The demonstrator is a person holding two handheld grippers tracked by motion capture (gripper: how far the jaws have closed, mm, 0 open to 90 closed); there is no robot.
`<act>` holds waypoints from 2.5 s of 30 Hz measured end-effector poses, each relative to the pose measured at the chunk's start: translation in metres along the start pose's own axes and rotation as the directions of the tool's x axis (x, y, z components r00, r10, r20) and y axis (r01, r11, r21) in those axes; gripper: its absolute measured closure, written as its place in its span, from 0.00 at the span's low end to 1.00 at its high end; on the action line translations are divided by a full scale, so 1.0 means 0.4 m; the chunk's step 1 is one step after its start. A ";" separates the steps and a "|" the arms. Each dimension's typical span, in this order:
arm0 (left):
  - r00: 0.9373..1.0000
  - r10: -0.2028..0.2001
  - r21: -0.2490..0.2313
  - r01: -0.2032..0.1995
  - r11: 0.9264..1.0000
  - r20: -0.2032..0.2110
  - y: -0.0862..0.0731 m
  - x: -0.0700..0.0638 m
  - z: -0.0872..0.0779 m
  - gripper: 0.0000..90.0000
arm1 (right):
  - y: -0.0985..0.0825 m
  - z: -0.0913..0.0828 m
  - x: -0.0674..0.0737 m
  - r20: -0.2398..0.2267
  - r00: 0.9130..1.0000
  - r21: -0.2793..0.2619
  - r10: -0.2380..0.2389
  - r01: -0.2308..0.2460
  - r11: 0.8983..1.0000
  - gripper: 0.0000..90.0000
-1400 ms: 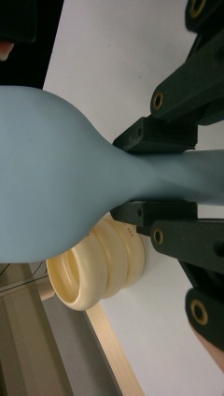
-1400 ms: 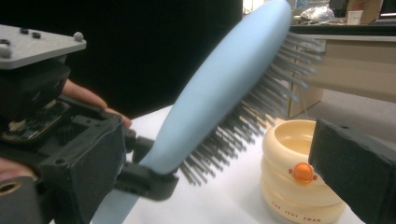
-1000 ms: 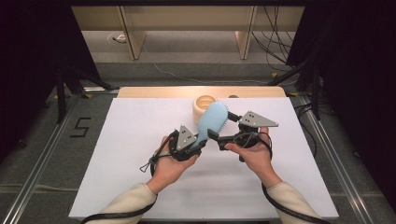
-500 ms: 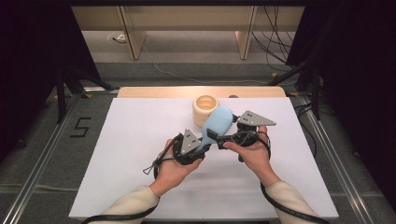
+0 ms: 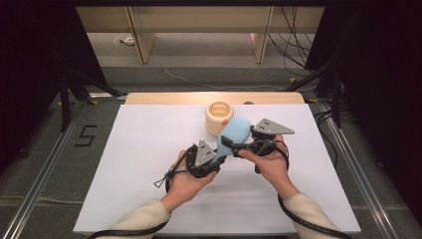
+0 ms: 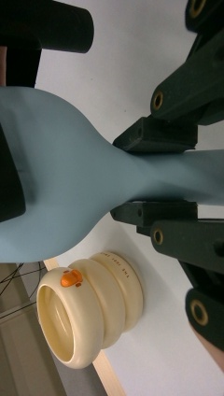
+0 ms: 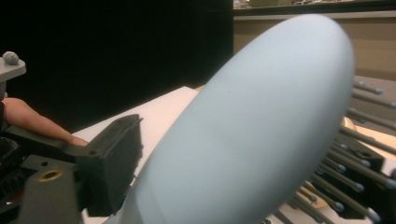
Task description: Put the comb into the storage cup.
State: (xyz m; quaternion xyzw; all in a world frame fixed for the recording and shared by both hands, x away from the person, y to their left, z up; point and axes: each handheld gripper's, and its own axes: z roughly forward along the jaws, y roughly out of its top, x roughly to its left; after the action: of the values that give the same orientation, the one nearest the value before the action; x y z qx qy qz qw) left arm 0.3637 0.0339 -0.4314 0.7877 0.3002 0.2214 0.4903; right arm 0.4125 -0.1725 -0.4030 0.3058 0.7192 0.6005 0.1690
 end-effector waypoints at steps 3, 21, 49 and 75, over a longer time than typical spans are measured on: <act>1.000 -0.003 0.000 0.003 1.000 0.001 -0.002 0.000 0.001 0.77 | -0.001 -0.002 0.000 -0.008 1.000 -0.002 0.016 -0.016 1.000 0.29; 1.000 0.008 0.008 -0.008 1.000 0.003 -0.005 0.001 0.007 0.76 | 0.009 -0.009 0.014 -0.039 0.997 0.015 0.073 -0.072 0.997 0.46; 0.999 0.005 0.031 -0.006 0.999 0.049 -0.002 0.033 -0.013 0.11 | 0.036 -0.031 0.030 -0.039 0.999 -0.012 0.019 -0.020 1.000 0.56; 0.998 -0.047 0.057 0.044 0.997 0.046 -0.055 0.083 -0.090 0.00 | 0.051 -0.047 0.021 -0.014 1.000 -0.019 0.018 -0.018 1.000 0.56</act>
State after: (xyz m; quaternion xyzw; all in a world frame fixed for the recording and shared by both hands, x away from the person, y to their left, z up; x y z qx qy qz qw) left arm 0.3590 0.0873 -0.4343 0.7992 0.3124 0.1830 0.4798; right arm 0.3995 -0.1794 -0.3782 0.3065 0.7117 0.6110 0.1618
